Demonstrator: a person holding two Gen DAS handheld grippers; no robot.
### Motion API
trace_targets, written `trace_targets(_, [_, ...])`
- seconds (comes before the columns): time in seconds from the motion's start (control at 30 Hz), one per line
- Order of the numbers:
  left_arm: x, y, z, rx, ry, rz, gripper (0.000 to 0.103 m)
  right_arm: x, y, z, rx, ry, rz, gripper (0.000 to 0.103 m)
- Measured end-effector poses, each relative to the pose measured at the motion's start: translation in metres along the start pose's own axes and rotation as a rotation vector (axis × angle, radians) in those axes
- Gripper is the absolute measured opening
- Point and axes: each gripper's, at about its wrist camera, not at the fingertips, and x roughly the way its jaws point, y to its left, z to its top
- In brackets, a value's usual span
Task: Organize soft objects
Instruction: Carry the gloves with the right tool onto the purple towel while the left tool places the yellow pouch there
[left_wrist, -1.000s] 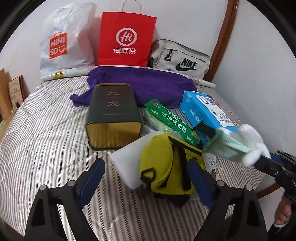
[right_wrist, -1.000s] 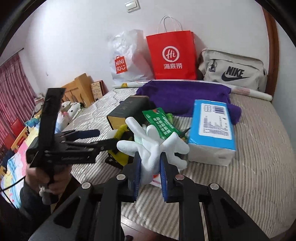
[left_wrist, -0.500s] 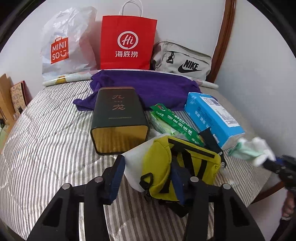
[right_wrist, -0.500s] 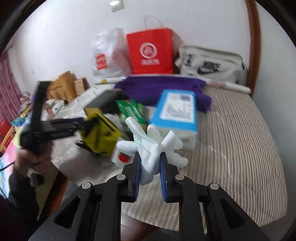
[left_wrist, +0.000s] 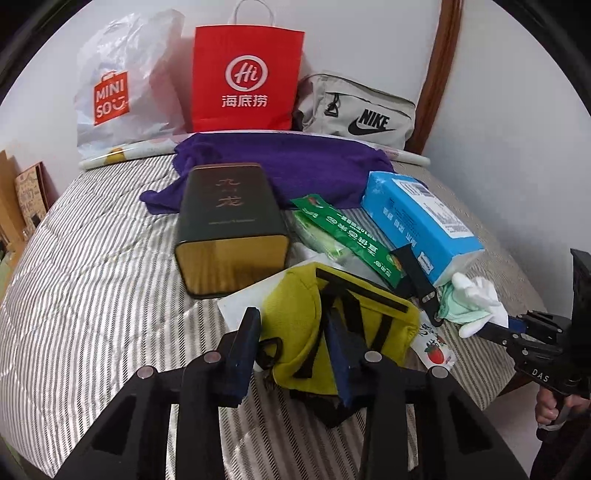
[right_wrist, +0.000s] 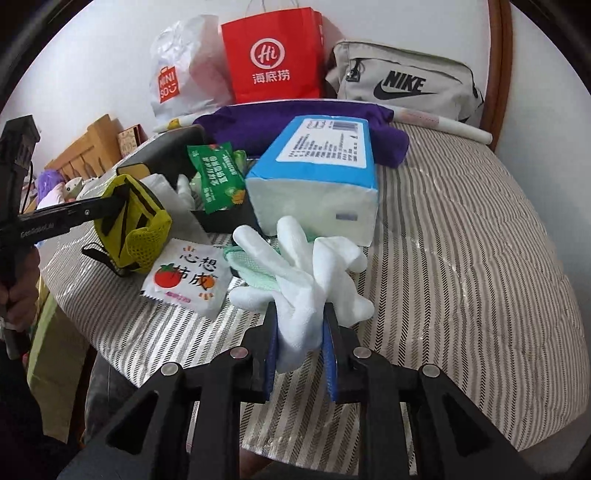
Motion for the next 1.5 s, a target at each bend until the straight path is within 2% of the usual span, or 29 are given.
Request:
trace_targets(0.07, [0.003, -0.004, 0.001, 0.021, -0.003, 0.03, 0.034, 0.007, -0.002, 0.001, 0.009, 0.007, -0.006, 0.023])
trace_targets(0.13, [0.003, -0.002, 0.001, 0.016, -0.01, 0.029, 0.029, 0.01, -0.002, 0.002, 0.017, -0.001, -0.003, 0.027])
trace_targets(0.2, [0.001, 0.005, 0.002, -0.011, -0.011, -0.001, 0.028, 0.012, -0.002, 0.004, 0.025, -0.006, 0.009, 0.036])
trace_targets(0.3, [-0.002, 0.015, 0.001, -0.057, -0.016, -0.041, 0.024, 0.014, 0.002, 0.005, 0.018, -0.011, -0.006, 0.037])
trace_targets(0.33, [-0.004, 0.017, 0.0, -0.063, -0.018, -0.048, 0.023, 0.015, 0.002, 0.005, 0.015, -0.015, -0.011, 0.037])
trace_targets(0.37, [-0.007, 0.019, -0.001, -0.07, -0.021, -0.05, 0.022, 0.015, 0.004, 0.004, 0.01, -0.018, -0.02, 0.032])
trace_targets(0.4, [-0.008, 0.02, -0.001, -0.074, -0.023, -0.05, 0.018, 0.014, 0.004, 0.005, -0.001, -0.02, -0.037, 0.022])
trace_targets(0.5, [-0.015, 0.025, -0.001, -0.093, -0.036, -0.064, 0.015, 0.012, 0.002, 0.005, 0.002, -0.02, -0.032, 0.017])
trace_targets(0.57, [-0.019, 0.027, -0.001, -0.097, -0.045, -0.064, 0.014, 0.003, -0.001, 0.007, 0.026, -0.033, 0.01, 0.016])
trace_targets(1.07, [-0.056, 0.049, 0.021, -0.153, -0.099, -0.018, 0.014, -0.061, 0.014, 0.036, -0.024, -0.168, 0.044, 0.016])
trace_targets(1.3, [-0.056, 0.055, 0.042, -0.17, -0.093, 0.005, 0.014, -0.068, 0.011, 0.061, -0.029, -0.206, 0.06, 0.016])
trace_targets(1.5, [-0.052, 0.063, 0.066, -0.18, -0.088, 0.028, 0.014, -0.055, 0.004, 0.101, -0.019, -0.214, 0.073, 0.016])
